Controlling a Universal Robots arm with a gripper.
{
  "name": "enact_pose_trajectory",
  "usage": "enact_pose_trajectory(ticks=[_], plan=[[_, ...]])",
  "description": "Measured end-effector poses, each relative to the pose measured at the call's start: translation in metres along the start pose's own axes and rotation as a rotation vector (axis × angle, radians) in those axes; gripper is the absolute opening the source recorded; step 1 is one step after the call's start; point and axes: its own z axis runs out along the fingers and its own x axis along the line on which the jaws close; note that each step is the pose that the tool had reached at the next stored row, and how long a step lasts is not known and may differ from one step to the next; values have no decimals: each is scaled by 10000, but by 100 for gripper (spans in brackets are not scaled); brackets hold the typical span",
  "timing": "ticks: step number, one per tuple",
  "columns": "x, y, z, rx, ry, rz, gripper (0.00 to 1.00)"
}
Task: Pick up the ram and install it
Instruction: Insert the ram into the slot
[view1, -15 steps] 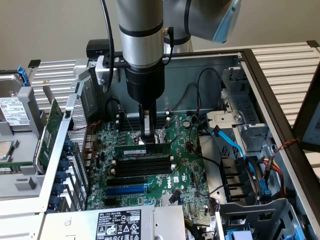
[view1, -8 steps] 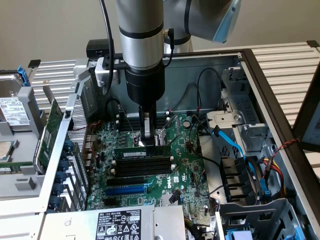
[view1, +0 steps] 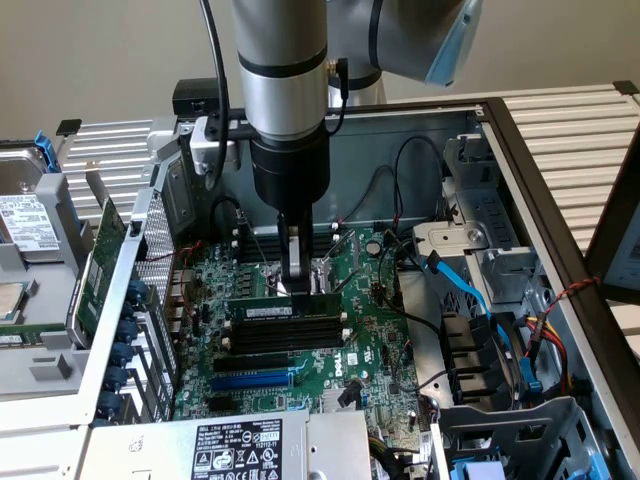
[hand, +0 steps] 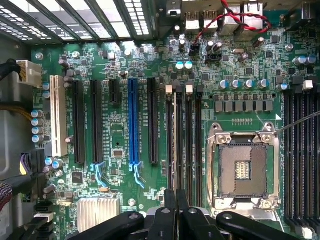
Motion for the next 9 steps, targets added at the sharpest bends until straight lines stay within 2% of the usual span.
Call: enact_pose_trajectory(ticks=[9], plan=[[-1, 0, 5, 8, -3, -163, 12]])
